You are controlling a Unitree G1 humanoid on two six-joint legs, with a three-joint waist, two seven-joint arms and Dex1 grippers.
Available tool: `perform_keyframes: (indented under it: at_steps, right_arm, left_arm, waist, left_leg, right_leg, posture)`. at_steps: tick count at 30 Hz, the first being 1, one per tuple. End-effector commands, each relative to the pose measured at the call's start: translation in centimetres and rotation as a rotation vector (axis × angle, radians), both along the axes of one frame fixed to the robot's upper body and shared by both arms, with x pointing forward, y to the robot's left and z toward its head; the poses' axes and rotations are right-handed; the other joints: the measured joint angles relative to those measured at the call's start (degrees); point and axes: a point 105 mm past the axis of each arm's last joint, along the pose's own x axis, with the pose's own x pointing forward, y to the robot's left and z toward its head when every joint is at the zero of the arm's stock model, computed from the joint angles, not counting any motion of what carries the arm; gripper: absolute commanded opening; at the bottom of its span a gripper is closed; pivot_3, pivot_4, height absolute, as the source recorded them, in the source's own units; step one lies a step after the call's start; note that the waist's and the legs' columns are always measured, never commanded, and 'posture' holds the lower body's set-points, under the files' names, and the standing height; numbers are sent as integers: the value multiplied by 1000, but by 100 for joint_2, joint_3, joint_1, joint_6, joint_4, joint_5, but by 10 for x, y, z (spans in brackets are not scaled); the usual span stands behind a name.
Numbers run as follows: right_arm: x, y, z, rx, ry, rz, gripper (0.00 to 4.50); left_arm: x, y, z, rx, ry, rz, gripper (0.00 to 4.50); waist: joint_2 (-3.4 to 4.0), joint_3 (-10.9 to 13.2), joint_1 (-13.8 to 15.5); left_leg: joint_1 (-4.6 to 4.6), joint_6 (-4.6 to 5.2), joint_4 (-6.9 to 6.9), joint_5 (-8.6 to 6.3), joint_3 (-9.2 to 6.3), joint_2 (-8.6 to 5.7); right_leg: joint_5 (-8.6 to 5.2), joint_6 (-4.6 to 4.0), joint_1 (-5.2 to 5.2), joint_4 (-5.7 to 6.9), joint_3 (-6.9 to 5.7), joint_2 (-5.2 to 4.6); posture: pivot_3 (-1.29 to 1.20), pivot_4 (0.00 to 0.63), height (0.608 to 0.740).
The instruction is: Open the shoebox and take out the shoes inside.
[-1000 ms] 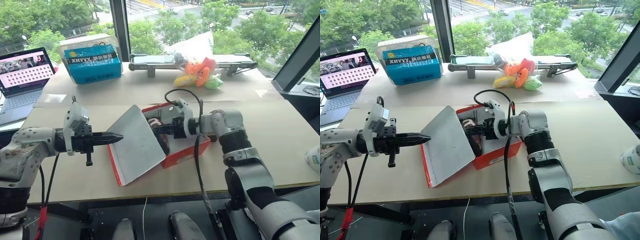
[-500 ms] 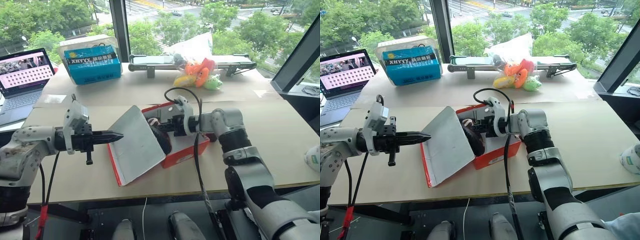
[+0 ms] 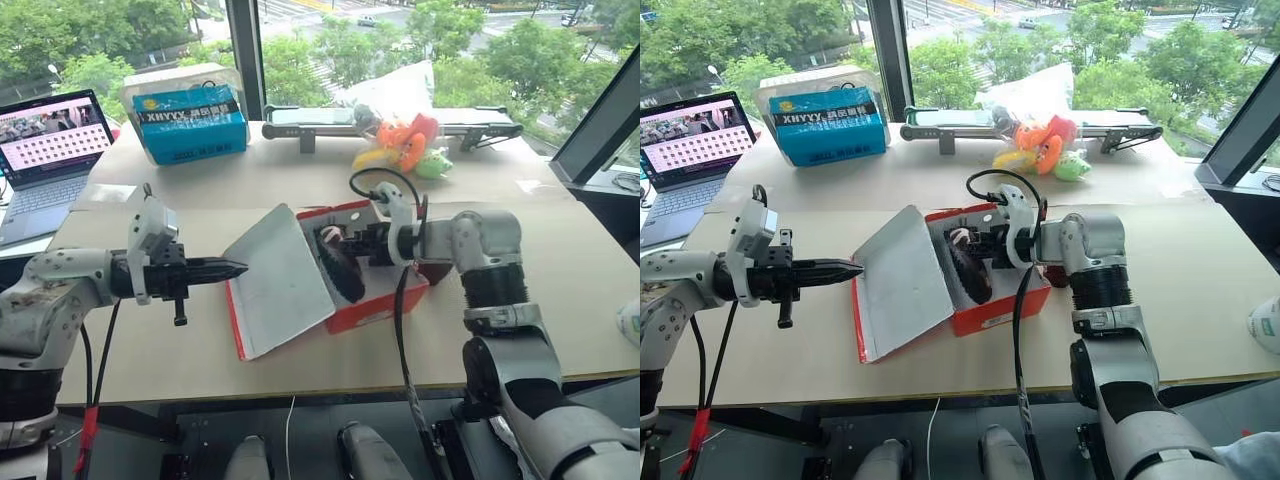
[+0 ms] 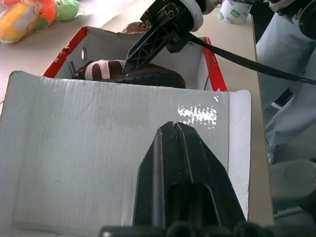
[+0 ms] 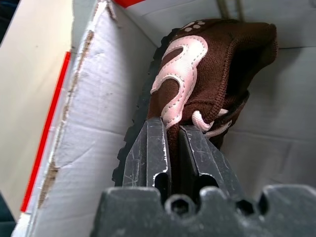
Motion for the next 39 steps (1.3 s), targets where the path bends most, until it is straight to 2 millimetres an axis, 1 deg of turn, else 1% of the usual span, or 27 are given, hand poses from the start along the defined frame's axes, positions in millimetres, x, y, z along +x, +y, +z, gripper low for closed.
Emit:
perform_keyframes:
  at_steps: [1,6,14,16,20,24,27,30,31,33,34,36,37,39]
  right_arm:
    - [-6,-3,32,45,-89,-2,5]
    - [-19,-3,47,92,-100,14,5]
    - [-26,-2,64,213,-101,17,5]
    - [-26,-4,75,247,-129,7,5]
    - [-28,-8,90,274,-179,0,5]
    - [-31,-18,106,307,-230,-15,5]
    - [-29,-39,122,306,-277,-93,5]
    - [-27,-70,135,247,-332,-229,5]
    - [-26,-85,141,190,-360,-300,5]
    - [-26,-106,148,112,-398,-401,5]
    - [-26,-113,151,92,-414,-430,5]
    - [-26,-132,148,-84,-461,-534,5]
    - [-25,-137,146,-144,-474,-562,5]
    - [-25,-142,144,-206,-489,-587,5]
  left_arm:
    - [-1,-2,8,9,-37,-13,0]
    - [1,-2,8,14,-38,-14,0]
    - [2,-3,6,19,-39,-18,0]
    - [3,-3,6,20,-38,-19,0]
    - [2,-2,5,20,-35,-17,0]
    - [2,-2,5,20,-34,-16,0]
    - [3,-2,5,21,-34,-15,0]
    - [2,-1,5,20,-33,-16,0]
    - [1,-1,5,20,-33,-16,0]
    - [1,-1,4,19,-33,-15,0]
    - [1,-1,4,20,-33,-15,0]
    - [1,-1,4,20,-32,-15,0]
    - [1,-1,4,20,-31,-16,0]
    - [0,-1,4,20,-31,-16,0]
  waist:
    - [0,0,2]
    - [0,0,25]
    - [0,0,28]
    - [1,0,26]
    - [1,1,23]
    - [1,1,26]
    - [1,1,30]
    - [2,1,57]
    - [2,1,51]
    - [2,1,52]
    - [3,2,58]
    - [5,3,50]
    - [5,3,37]
    - [5,3,4]
  left_leg:
    - [-8,0,0,0,0,0]
    - [-36,0,1,0,0,0]
    - [-55,1,3,1,0,0]
    - [-56,1,4,1,0,-1]
    - [-58,1,4,1,0,0]
    - [-60,1,3,1,0,0]
    - [-61,1,4,1,0,0]
    - [-64,1,4,1,0,-1]
    - [-64,1,4,1,0,-1]
    - [-64,1,4,1,1,-1]
    - [-65,1,3,1,1,-1]
    - [-65,1,1,1,2,-1]
    - [-66,1,1,1,4,-1]
    - [-63,1,-3,1,6,0]
  right_leg:
    - [0,0,-9,1,0,0]
    - [1,0,-42,7,0,0]
    - [2,-1,-61,13,0,0]
    - [2,0,-61,13,0,0]
    - [2,-1,-65,14,-1,0]
    - [2,-1,-64,13,-1,0]
    - [2,-1,-64,13,-1,0]
    - [2,-1,-64,10,-2,-1]
    - [2,-1,-64,8,-2,-2]
    - [2,-1,-64,5,-1,-2]
    - [2,-1,-64,4,-1,-2]
    - [1,-1,-65,-1,-1,-3]
    - [1,-1,-68,-1,1,-3]
    - [1,-2,-69,0,4,-2]
  posture:
    - [0,150,736]
    - [0,150,736]
    - [0,150,736]
    - [0,150,736]
    - [0,150,736]
    - [0,150,736]
    - [0,150,736]
    - [0,150,736]
    - [0,150,736]
    - [0,150,736]
    - [0,150,736]
    - [0,150,736]
    - [0,150,736]
    - [0,150,736]
